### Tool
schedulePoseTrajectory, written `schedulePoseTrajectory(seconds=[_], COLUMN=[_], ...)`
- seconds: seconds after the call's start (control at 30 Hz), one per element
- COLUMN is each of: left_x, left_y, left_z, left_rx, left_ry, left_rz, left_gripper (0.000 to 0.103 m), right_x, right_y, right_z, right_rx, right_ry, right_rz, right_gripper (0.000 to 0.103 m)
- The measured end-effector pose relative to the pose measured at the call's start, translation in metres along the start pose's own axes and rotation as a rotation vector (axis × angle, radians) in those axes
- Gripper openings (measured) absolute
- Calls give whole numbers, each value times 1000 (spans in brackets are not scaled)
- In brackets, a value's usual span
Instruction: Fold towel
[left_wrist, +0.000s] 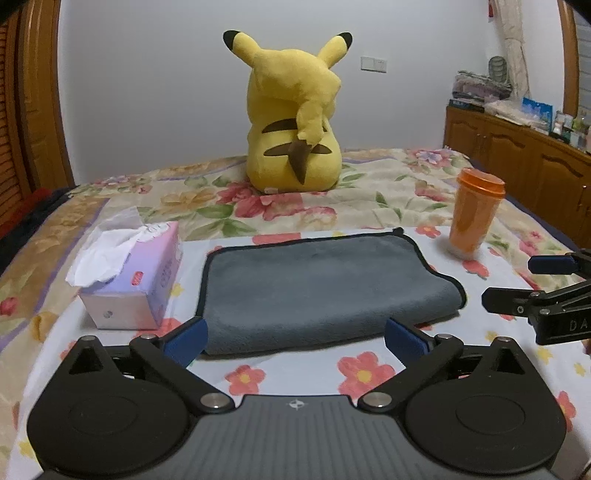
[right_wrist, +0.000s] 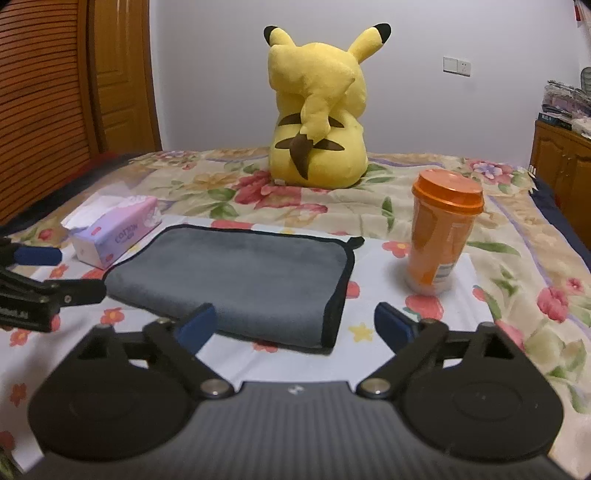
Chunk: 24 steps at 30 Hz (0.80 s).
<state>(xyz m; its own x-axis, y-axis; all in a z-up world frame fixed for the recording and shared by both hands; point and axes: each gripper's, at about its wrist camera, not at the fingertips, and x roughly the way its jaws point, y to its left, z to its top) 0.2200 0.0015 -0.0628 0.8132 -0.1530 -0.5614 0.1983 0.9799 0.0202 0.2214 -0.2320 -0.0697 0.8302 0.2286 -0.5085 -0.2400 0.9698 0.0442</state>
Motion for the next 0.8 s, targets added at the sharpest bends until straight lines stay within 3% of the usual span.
schedulePoseTrajectory(seconds=[0.4, 0.8], left_x=[-12, -55], left_y=[-7, -18], left_z=[-14, -5], left_rx=[-7, 6], left_ry=[6, -7], left_rz=[78, 74], left_gripper=[103, 103], right_x=[-13, -47], right_y=[5, 12], right_z=[-2, 3], right_rx=[1, 20], right_ry=[-2, -21], right_rz=[-16, -16], right_gripper=[103, 103])
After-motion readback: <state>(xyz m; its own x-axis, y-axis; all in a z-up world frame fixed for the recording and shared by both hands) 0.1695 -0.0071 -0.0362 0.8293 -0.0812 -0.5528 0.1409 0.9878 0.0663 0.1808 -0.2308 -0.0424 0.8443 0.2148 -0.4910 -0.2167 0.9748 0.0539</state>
